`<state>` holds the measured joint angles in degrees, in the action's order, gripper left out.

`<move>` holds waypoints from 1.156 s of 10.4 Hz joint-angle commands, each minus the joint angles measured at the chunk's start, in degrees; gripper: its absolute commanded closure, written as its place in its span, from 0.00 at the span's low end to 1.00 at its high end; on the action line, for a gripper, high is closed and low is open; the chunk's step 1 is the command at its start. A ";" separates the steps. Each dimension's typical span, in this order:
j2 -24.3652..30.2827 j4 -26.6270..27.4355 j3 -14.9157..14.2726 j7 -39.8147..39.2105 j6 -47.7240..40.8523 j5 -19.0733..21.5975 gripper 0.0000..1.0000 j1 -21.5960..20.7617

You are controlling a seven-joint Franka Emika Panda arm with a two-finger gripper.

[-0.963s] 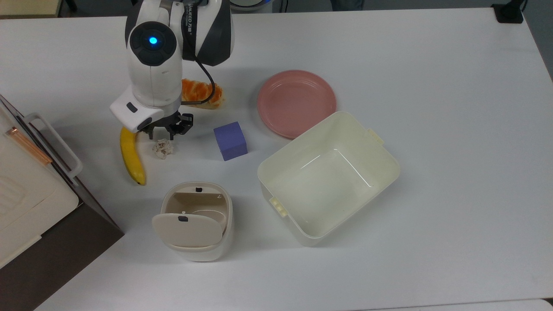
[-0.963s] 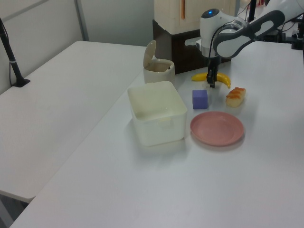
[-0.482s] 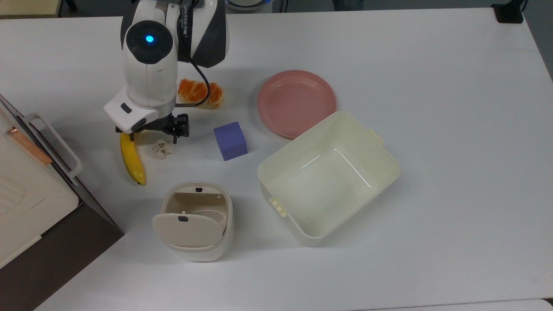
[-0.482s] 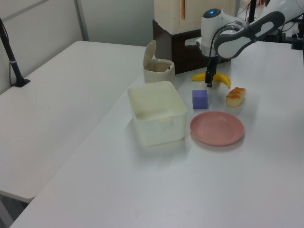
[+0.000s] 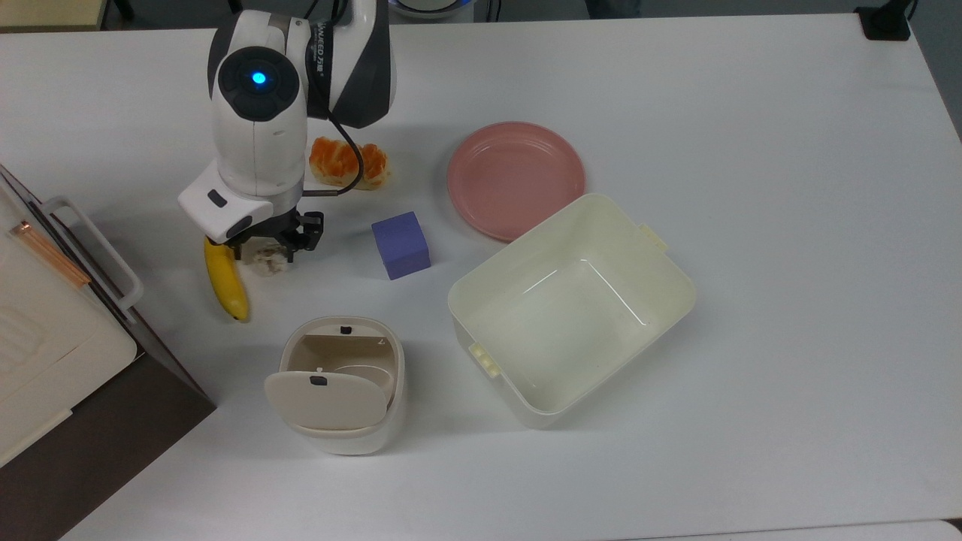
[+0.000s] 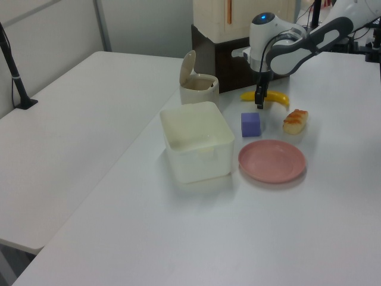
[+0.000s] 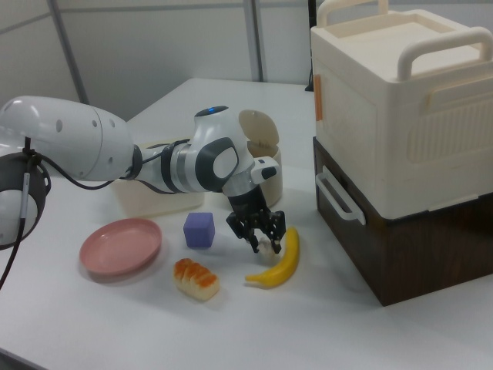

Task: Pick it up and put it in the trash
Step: 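Lower the gripper and close it on the white crumpled paper, then lift the paper and carry it over the white lidded trash bin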

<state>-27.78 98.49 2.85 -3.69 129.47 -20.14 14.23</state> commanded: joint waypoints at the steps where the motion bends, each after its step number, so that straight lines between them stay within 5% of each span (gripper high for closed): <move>1: -0.17 -0.05 0.13 0.09 0.79 -0.60 1.00 -0.08; 5: 1.06 -0.48 0.39 0.26 0.61 0.80 1.00 0.01; 12: 5.02 -8.47 7.24 11.32 0.96 2.66 1.00 -0.52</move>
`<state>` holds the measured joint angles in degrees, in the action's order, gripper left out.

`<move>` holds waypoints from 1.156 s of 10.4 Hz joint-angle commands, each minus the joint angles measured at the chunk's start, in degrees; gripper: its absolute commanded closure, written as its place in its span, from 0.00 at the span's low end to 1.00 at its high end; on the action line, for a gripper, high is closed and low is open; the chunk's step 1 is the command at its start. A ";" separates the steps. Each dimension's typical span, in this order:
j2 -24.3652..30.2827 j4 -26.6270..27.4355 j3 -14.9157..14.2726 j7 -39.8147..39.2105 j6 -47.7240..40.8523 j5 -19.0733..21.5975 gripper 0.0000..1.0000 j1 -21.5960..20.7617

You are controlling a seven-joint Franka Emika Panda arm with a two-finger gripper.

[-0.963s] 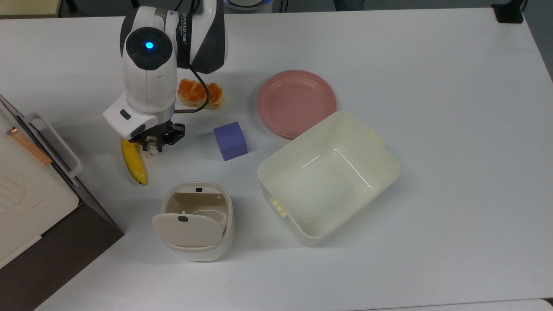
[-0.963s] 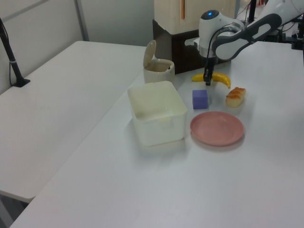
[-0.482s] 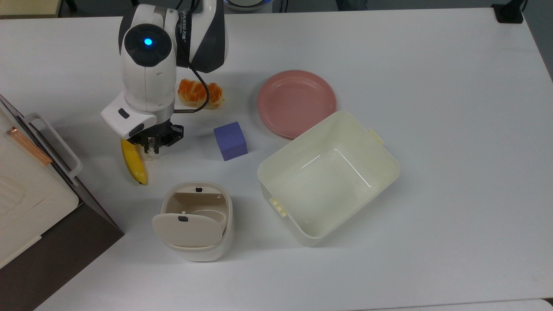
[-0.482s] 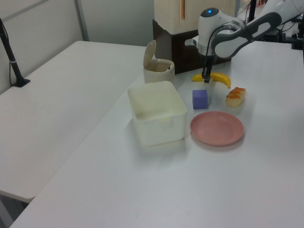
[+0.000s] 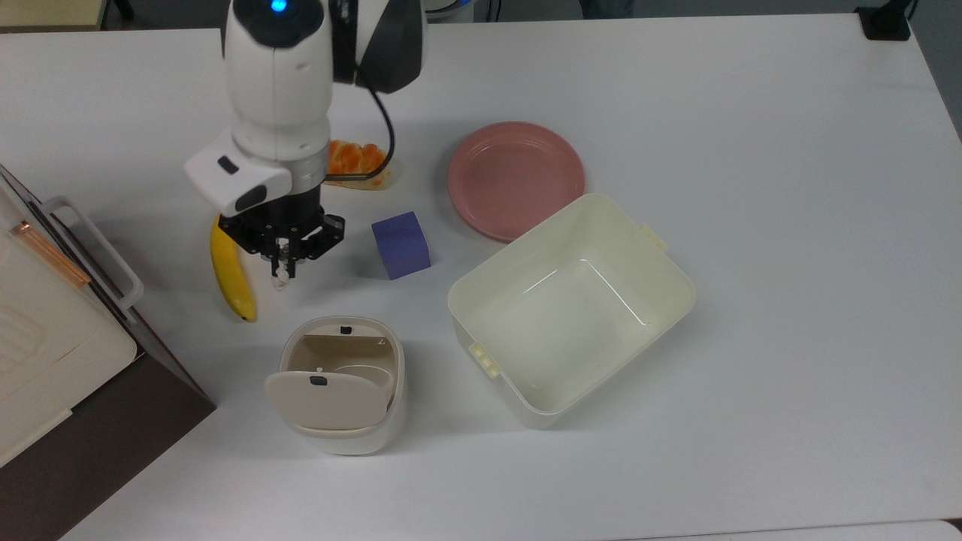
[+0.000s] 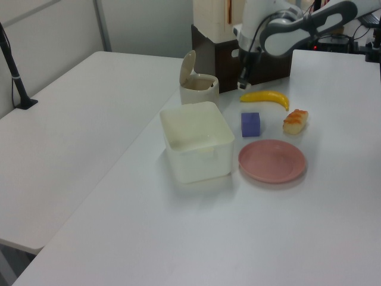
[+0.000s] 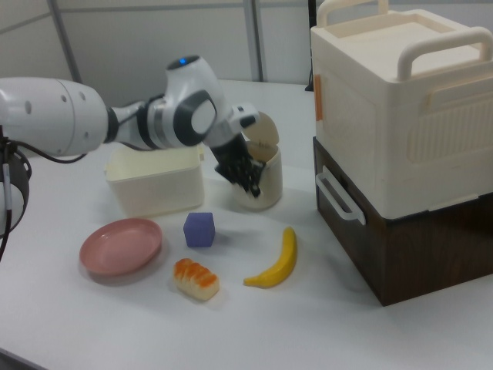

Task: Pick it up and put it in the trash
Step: 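Lift the paper and carry it over the white lidded trash bin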

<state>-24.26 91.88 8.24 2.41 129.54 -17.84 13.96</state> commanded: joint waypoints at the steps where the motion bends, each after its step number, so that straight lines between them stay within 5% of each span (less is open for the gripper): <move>1: 1.32 -4.05 2.65 5.76 2.72 0.26 1.00 -0.34; 7: -0.78 -5.48 3.27 9.11 18.27 -4.47 1.00 -1.92; 12: -3.86 -4.87 3.18 9.11 21.10 -7.30 1.00 -1.92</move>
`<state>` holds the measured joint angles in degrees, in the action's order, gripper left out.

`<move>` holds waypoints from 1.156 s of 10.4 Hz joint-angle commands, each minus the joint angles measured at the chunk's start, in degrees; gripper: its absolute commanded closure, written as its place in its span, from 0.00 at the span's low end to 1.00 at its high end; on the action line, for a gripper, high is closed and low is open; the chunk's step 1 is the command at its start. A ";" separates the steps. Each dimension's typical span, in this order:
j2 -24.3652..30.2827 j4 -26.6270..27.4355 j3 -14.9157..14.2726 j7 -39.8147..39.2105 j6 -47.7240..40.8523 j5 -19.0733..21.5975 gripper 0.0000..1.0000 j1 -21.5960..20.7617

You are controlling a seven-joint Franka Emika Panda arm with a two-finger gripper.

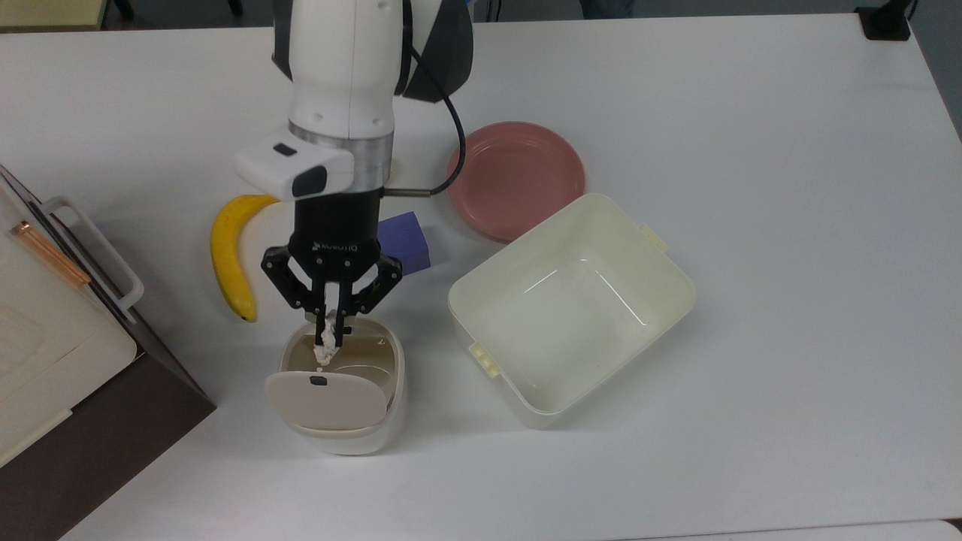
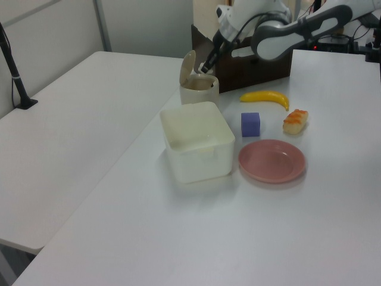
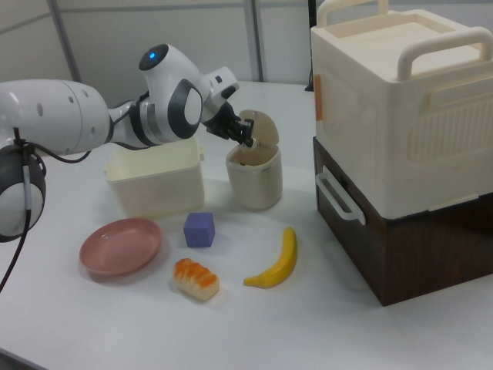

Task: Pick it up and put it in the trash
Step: 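Lift the paper and carry it over the white lidded trash bin, then open the gripper to drop the paper into the bin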

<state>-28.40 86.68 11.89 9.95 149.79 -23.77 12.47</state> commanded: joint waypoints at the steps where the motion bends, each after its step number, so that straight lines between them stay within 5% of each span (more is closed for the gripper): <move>1: 0.19 0.68 -0.46 1.57 0.94 -1.37 1.00 -0.43; 3: -0.25 0.51 -0.46 1.57 0.94 -1.37 0.99 -0.43; 5: -0.25 0.60 -0.46 1.57 0.94 -1.46 0.28 -0.25; 6: -0.25 0.60 -0.55 1.57 0.94 -2.07 0.13 -0.34; 8: -0.34 0.60 -0.55 2.78 0.94 -5.40 0.00 -0.17; 12: 3.07 1.20 -0.55 3.67 -2.20 -5.24 0.00 0.71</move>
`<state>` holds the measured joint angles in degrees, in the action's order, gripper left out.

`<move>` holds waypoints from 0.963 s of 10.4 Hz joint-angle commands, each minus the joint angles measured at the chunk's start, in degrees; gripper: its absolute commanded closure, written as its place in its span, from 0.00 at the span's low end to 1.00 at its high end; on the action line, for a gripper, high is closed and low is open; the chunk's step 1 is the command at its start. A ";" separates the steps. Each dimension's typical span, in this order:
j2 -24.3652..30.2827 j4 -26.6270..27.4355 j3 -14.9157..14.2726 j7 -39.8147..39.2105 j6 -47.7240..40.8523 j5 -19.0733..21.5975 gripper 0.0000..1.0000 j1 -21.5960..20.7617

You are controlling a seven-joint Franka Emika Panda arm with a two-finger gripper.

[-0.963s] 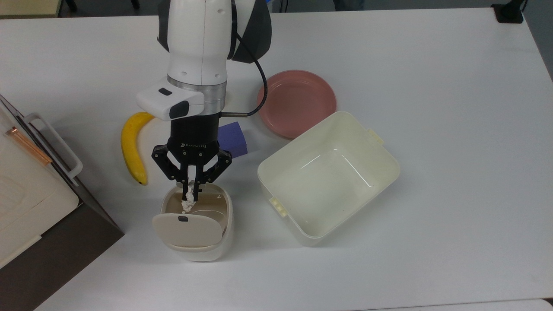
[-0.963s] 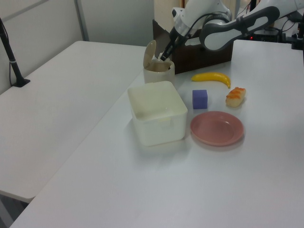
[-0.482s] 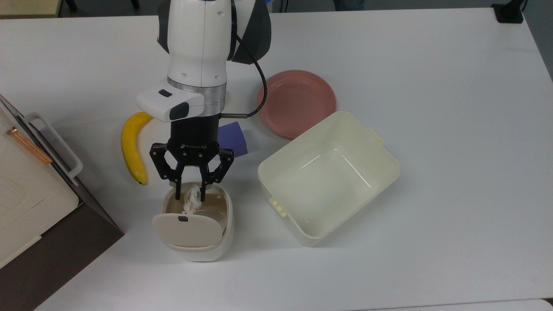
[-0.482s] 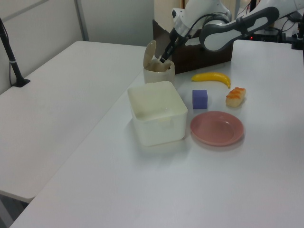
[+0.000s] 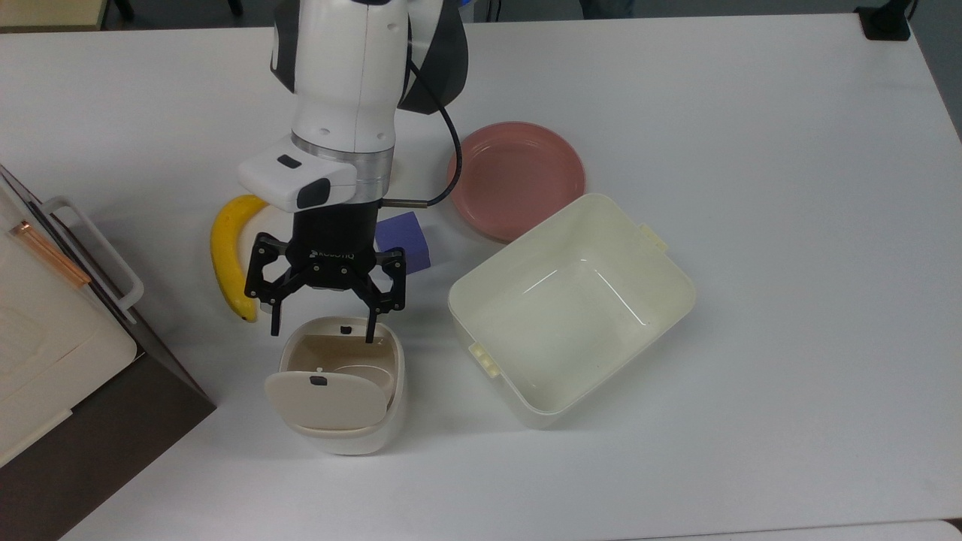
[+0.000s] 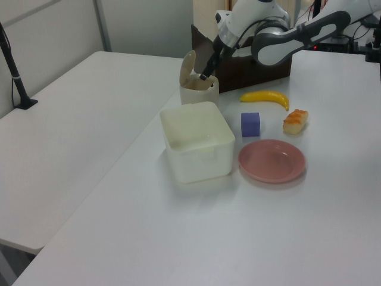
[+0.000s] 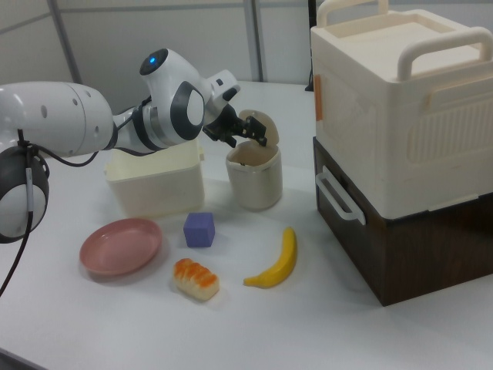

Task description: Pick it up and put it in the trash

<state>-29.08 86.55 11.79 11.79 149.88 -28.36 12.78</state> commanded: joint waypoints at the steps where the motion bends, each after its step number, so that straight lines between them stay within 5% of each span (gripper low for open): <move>1: 5.59 1.34 -0.36 1.75 -8.06 0.06 0.00 0.41; 6: 20.70 0.46 -0.19 -2.20 -43.21 15.77 0.00 0.41; 10: 28.97 1.42 -0.19 -6.06 -59.94 24.03 0.00 -0.12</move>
<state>-4.94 85.19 12.02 9.42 95.64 -9.16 13.15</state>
